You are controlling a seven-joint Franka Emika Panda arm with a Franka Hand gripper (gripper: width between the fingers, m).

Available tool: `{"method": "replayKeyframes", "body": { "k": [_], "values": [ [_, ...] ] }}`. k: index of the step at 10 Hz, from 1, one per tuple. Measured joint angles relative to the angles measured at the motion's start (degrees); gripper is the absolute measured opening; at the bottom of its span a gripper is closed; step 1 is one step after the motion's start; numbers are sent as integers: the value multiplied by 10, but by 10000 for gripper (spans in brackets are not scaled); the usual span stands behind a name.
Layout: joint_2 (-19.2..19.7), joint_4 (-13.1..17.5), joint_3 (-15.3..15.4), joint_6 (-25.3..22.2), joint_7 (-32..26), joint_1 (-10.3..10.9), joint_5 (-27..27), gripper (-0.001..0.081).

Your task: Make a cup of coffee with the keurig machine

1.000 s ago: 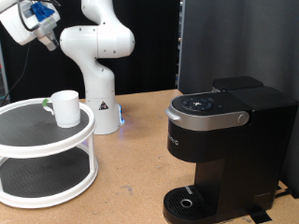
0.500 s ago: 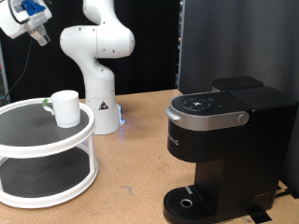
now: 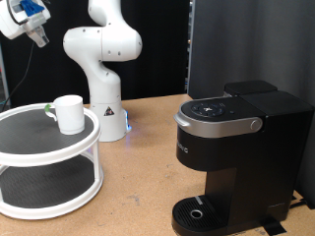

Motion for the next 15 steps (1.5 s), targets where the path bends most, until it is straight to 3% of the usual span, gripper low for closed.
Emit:
{"method": "replayKeyframes", "body": {
  "k": [8,15],
  "values": [
    [2,-5,-3,-4,-10,0,-8,4],
    [2,-55,-15,69,-39,-1,-29,4]
  ]
}}
